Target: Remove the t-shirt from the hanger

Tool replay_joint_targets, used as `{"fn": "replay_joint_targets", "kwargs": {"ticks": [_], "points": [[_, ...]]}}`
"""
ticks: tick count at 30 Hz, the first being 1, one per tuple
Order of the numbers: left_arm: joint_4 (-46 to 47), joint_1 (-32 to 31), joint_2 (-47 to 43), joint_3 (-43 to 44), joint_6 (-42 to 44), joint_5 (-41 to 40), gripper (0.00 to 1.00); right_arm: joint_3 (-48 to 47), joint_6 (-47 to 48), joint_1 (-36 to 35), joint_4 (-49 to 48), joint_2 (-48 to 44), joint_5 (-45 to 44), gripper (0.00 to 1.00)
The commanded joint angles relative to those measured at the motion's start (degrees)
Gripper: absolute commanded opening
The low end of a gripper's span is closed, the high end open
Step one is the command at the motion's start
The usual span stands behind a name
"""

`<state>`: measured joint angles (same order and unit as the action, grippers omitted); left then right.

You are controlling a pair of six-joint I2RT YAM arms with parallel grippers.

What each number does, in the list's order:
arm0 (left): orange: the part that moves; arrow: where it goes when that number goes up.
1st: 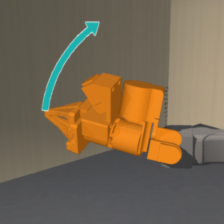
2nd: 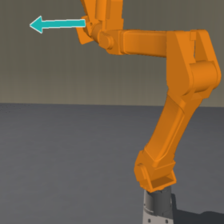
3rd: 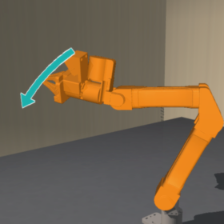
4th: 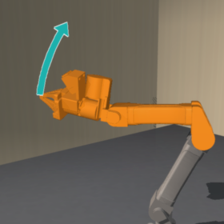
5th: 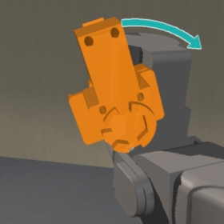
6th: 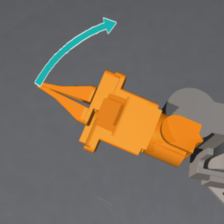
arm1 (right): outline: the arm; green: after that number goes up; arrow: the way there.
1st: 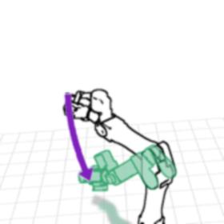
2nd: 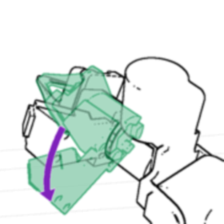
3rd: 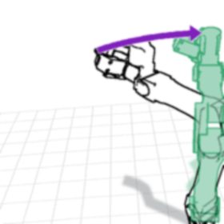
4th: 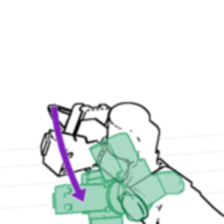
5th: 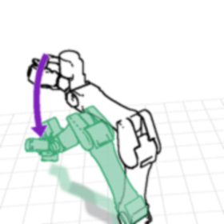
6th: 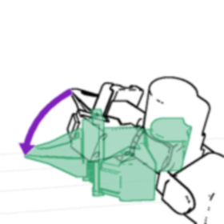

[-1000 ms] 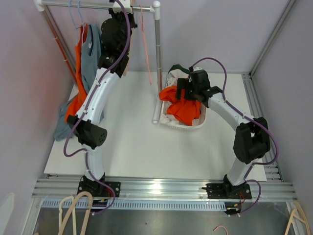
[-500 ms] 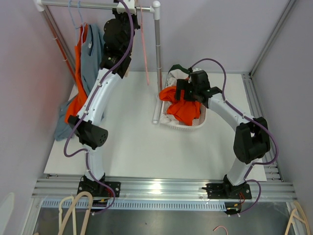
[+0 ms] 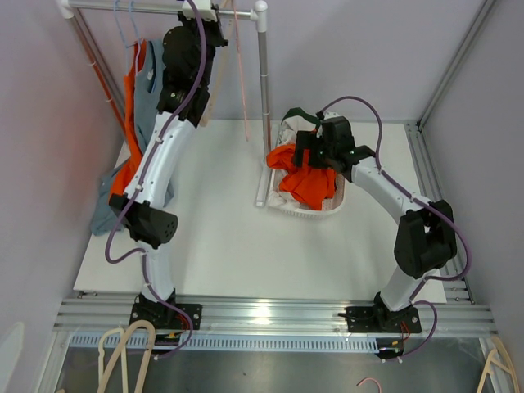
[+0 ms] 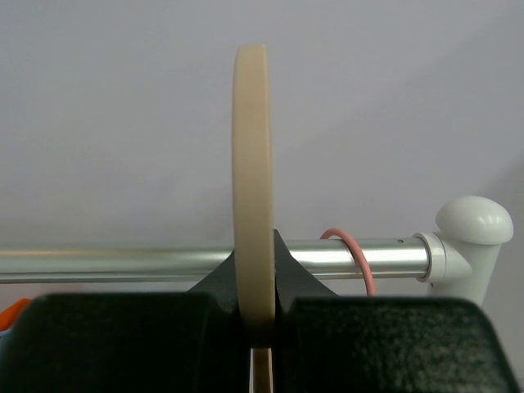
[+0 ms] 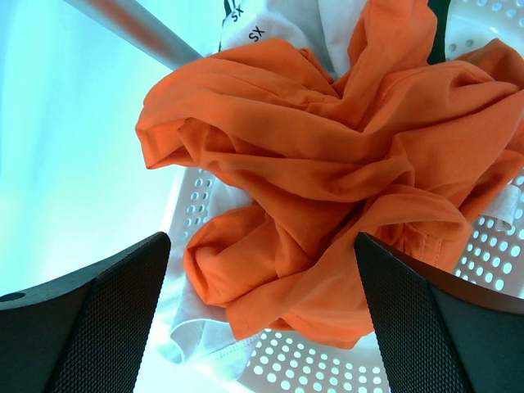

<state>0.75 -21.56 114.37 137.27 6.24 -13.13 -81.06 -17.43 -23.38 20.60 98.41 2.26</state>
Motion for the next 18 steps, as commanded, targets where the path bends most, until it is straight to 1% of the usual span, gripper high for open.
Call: {"fn": "replay_joint_targets", "kwargs": {"ticks": [1,6,12,16,17,18], "points": [[-10.15,1.61,2.09,-0.25,-2.28,1.52,0.01,0.28,-0.24,0.00,-2.23,-2.87,0.99,0.99],[-12.96,2.75,2.26,-0.43,-4.48,4.60,0.01,0.46,-0.32,0.00,-2.14,-3.31,1.17,1.00],[-14.03,3.19,1.12,-1.74,-4.75,5.13,0.01,0.81,-0.24,0.00,-2.32,-4.19,1.43,0.99],[-13.50,3.28,-0.89,-4.64,-4.84,4.51,0.01,0.99,-0.50,0.00,-2.49,-4.28,2.04,0.99],[-13.15,3.28,-1.51,-6.56,-4.92,3.99,0.01,1.08,-0.50,0.00,-2.58,-4.11,2.31,0.99],[-11.41,3.28,-3.17,-7.54,-4.83,3.64,0.01,1.16,-0.59,0.00,-2.67,-4.02,2.48,0.99]]}}
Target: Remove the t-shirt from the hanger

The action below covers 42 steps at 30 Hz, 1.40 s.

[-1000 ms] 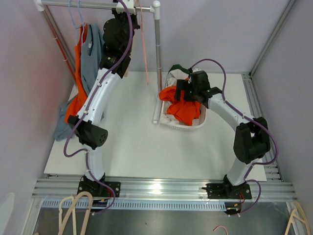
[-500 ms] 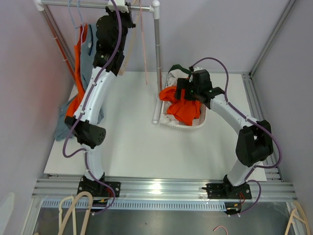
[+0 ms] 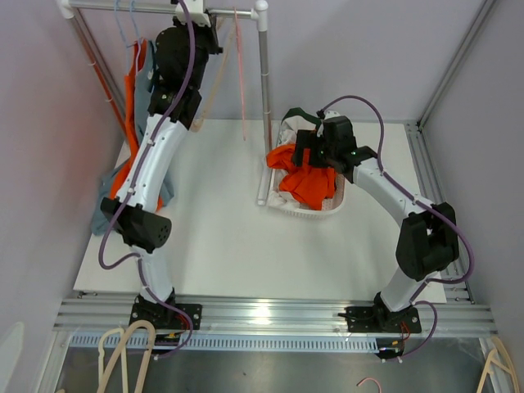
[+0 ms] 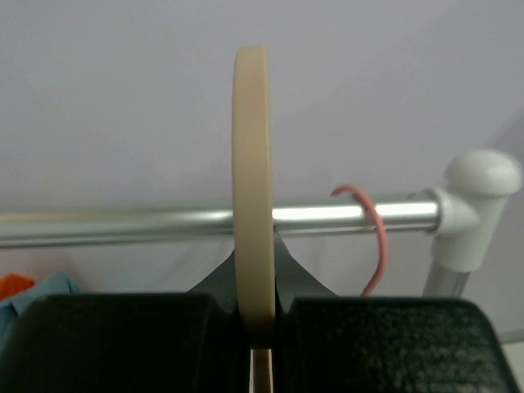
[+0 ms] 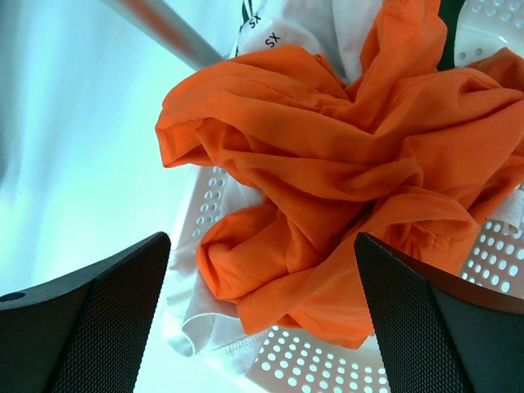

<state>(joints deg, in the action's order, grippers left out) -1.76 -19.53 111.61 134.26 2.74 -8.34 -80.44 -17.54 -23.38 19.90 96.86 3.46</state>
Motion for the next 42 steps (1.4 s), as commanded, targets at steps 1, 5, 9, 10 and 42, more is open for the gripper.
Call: {"fn": "replay_joint_targets", "kwargs": {"ticks": [1,5,9,10,42], "points": [[-8.88,1.25,-1.47,-5.66,-1.25,-1.59,0.01,0.55,-0.48,-0.09,-1.97,-2.55,1.28,0.99],[0.33,1.25,-6.31,-14.53,-0.55,-3.78,0.01,0.55,-0.48,-0.18,-1.88,-2.55,1.81,0.99],[-4.73,1.34,-4.31,-8.25,0.33,-3.44,0.01,0.55,-0.48,-0.44,-1.97,-2.73,1.72,1.00],[-5.79,1.34,-2.82,-6.31,0.42,-3.35,0.01,0.38,-0.39,-0.44,-1.97,-2.82,1.72,1.00],[-2.81,-4.55,-7.90,-13.67,2.00,-4.06,0.29,0.20,-0.30,-0.71,-1.62,-2.55,2.42,0.99]]}}
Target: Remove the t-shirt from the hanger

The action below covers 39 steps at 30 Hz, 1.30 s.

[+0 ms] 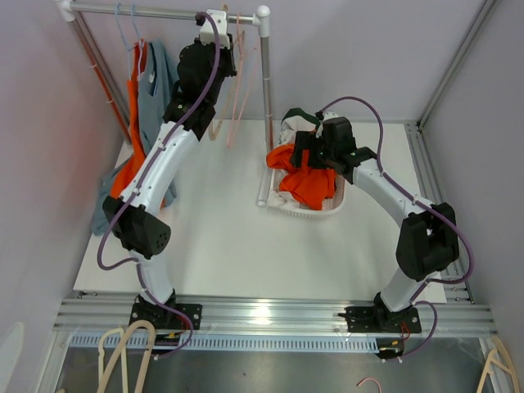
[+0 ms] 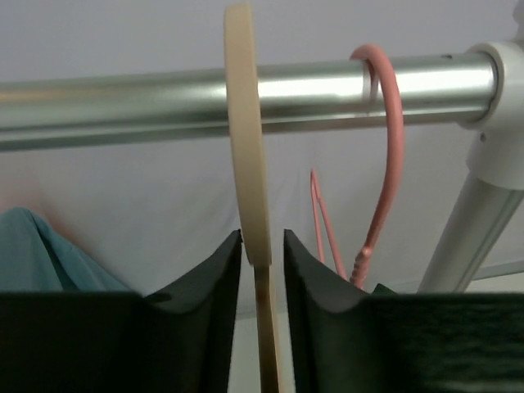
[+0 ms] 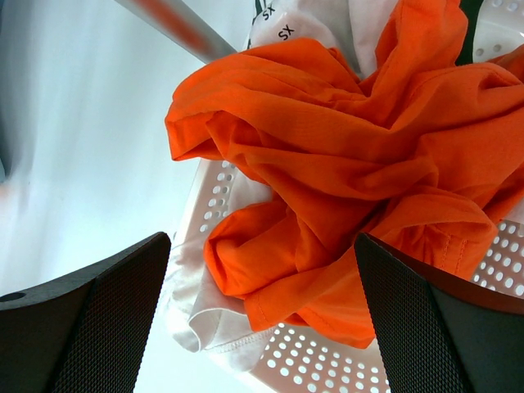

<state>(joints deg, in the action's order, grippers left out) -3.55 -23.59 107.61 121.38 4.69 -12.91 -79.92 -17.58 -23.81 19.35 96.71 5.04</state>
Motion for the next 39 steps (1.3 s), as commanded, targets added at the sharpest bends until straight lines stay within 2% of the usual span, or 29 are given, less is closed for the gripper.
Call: {"fn": "replay_joint_targets", "kwargs": {"ticks": [1,2,4,6,14,18,20,21,23,24,25,28,31,35,39], "points": [[-1.19,-0.49,-4.25,-1.49,-0.03,0.86,0.34,-0.41,-0.34,-0.36,-1.07,-2.31,0.94,1.00],[-1.19,-0.49,-4.69,-1.85,-0.29,1.13,0.39,-0.41,-0.35,-0.36,-1.07,-2.31,1.11,0.99],[-1.19,-0.49,-6.62,-3.16,-0.47,2.09,0.55,-0.41,-0.26,-0.44,-1.16,-2.31,1.11,1.00],[-1.11,-0.49,-9.24,-4.04,-0.91,2.45,0.62,-0.59,-0.26,-0.53,-1.07,-2.22,1.03,1.00],[-2.95,-0.31,-19.80,-7.91,0.41,-0.28,0.77,-1.20,-0.35,-1.24,-0.46,-0.82,1.91,0.99],[-5.22,3.37,-23.58,-8.97,-1.51,-1.25,0.85,-1.91,0.09,-2.11,0.16,-0.55,1.82,0.99],[-7.34,8.18,-24.55,-8.27,-6.32,2.07,0.85,-2.08,0.01,-2.29,0.16,-0.47,2.25,1.00],[-9.00,9.87,-24.73,-8.18,-7.58,6.62,0.85,-2.08,-0.08,-2.55,0.16,-0.38,2.60,0.99],[-10.59,12.16,-24.39,-7.22,-8.47,8.16,0.87,-2.26,-0.17,-2.73,0.16,-0.12,3.05,0.99],[-11.73,13.47,-23.68,-6.52,-8.12,8.07,0.90,-2.34,-0.17,-2.82,0.33,-0.11,3.13,0.99],[-15.31,14.01,-22.63,-2.77,-7.42,7.46,0.90,-2.61,-0.08,-2.90,0.51,-0.11,3.14,0.99],[-19.21,15.24,-19.11,0.25,-7.41,3.43,0.89,-2.87,-0.08,-2.90,0.51,-0.03,3.22,0.99],[-18.86,15.68,-17.88,-0.36,-7.24,2.54,0.84,-3.14,-0.08,-2.82,0.68,-0.03,3.49,0.99],[-21.48,15.68,-13.84,4.45,-7.41,-0.17,0.71,-3.22,-0.17,-2.82,0.51,-0.12,3.57,1.00],[-21.50,16.30,-11.55,5.09,-7.67,-2.83,0.70,-3.22,0.09,-2.82,0.86,-0.46,3.40,1.00]]}}
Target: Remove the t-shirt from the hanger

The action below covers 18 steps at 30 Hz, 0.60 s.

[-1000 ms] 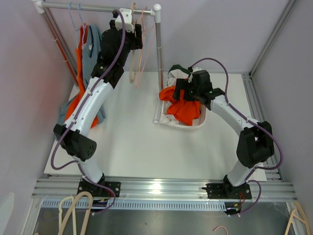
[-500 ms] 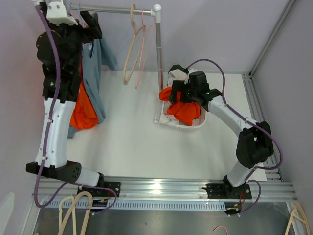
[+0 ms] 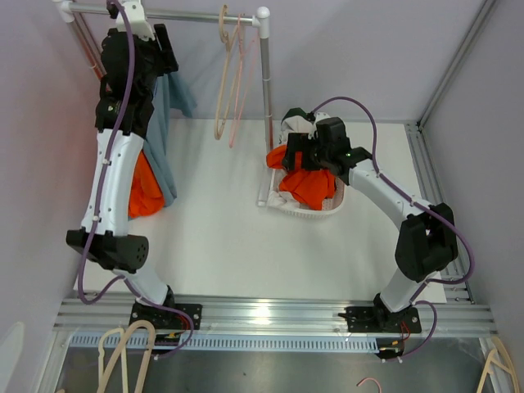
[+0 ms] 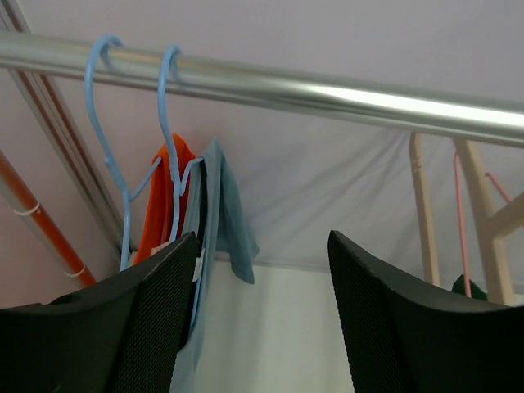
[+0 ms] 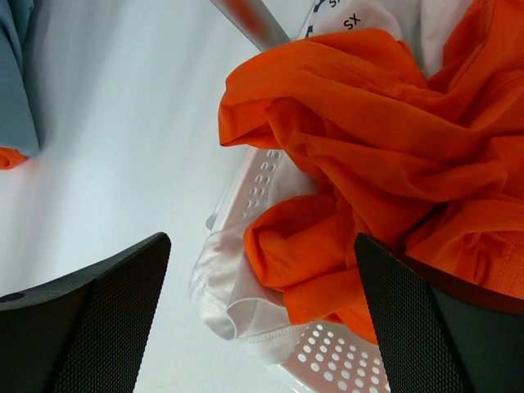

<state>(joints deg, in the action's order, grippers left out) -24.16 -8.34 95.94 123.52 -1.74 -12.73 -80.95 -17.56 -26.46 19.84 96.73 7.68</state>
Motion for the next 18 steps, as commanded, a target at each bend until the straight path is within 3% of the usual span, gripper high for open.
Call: {"fn": "replay_joint_targets", "kwargs": {"ticks": [1,18], "points": [[-0.71,1.13,0.91,3.21,-1.25,-3.00,0.68,-2.20,0.16,-0.26,0.38,-0.49,0.75,1.00],[-2.47,5.79,10.58,11.04,-4.41,0.95,0.62,-2.02,0.07,-0.26,0.47,-0.66,0.84,0.99]]}}
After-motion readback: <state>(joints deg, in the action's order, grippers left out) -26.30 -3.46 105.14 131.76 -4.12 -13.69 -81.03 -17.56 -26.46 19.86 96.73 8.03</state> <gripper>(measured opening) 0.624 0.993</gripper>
